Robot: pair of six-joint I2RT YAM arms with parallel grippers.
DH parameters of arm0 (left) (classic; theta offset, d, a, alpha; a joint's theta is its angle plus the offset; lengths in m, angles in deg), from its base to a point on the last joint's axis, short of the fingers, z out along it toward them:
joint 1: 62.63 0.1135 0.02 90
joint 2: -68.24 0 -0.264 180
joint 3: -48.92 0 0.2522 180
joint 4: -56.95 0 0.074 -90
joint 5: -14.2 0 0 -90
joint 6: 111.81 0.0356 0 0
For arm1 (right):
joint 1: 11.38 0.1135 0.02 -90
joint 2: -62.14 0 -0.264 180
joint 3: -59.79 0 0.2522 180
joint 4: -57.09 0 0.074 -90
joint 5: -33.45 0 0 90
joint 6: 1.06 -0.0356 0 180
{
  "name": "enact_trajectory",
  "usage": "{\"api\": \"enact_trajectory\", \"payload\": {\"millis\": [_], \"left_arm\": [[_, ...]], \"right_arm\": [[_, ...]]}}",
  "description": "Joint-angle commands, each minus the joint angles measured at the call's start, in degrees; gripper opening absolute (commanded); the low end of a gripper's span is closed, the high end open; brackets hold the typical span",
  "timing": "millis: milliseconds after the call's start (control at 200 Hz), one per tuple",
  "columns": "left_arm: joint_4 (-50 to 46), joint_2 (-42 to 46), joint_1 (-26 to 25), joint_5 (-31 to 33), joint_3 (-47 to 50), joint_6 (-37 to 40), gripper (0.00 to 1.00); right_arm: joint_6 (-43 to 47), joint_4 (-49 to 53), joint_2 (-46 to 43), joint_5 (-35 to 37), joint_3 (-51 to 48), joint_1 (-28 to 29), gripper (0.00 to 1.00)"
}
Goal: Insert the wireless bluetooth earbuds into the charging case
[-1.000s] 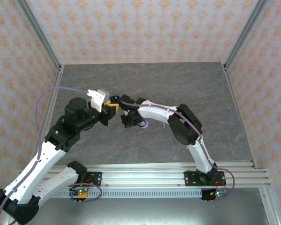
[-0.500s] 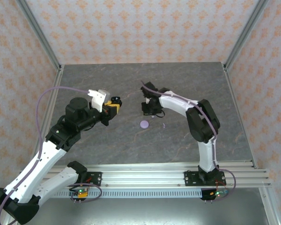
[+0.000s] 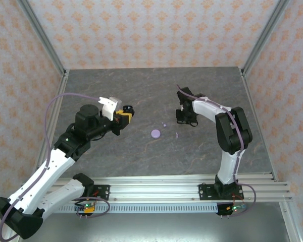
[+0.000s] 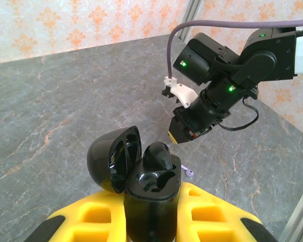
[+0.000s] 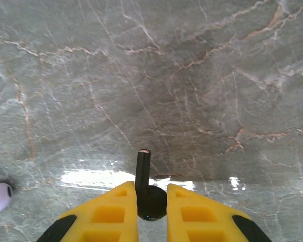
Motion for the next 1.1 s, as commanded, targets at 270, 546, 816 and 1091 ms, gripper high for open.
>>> {"api": "enact_trajectory", "payload": {"millis": [270,546,816,1091], "left_arm": [[6.4,-0.7,-0.5,-3.9,2.2,-1.3,0.1],[19.1,-3.1,-0.5,-10.8,7.1,-5.0,0.1],[25.9,-6.5,-0.4,-13.0,7.7,-5.7,0.1],[26.2,-6.9,-0.4,-13.3,7.6,-4.8,0.09]], "right_arm": [[2.1,3.2,-0.7,3.9,0.9,-0.4,0.3],[2.5,4.0,-5.4,0.8,0.9,-0.4,0.33],[2.0,3.5,-3.5,-4.1,1.2,-0.3,0.19],[1.5,5.7,1.4,0.4,2.4,-0.4,0.14]]}}
